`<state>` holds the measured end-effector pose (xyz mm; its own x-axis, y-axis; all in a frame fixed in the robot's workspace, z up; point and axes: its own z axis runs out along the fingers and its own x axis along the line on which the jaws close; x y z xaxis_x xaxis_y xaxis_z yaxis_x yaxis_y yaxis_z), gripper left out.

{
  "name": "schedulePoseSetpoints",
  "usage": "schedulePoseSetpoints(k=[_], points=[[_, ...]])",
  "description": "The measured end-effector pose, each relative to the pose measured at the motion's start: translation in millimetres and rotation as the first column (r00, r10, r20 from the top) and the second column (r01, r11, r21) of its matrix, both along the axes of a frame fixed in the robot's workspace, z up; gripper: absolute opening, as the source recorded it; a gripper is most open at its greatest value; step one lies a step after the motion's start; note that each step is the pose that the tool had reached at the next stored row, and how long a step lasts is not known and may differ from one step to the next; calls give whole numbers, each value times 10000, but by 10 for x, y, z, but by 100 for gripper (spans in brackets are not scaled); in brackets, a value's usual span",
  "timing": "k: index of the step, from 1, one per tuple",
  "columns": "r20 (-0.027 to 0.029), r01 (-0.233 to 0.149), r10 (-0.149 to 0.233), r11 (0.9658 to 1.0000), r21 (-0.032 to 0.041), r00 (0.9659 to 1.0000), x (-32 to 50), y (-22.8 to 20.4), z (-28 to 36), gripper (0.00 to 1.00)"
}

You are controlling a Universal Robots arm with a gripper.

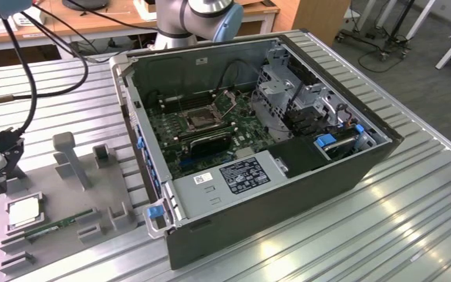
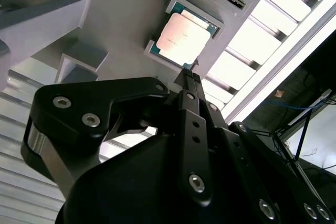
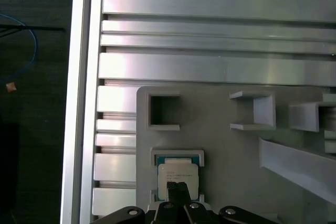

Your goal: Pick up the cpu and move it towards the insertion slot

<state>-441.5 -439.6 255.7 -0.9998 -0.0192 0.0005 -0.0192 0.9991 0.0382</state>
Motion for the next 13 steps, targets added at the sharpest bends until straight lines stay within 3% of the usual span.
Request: schedulePoseSetpoints(k=[5,13], points=[[0,0,0,10000,0,10000,0,-58,-22,11],[-3,1,-1,10000,-1,10000,17,-91,-154,11]])
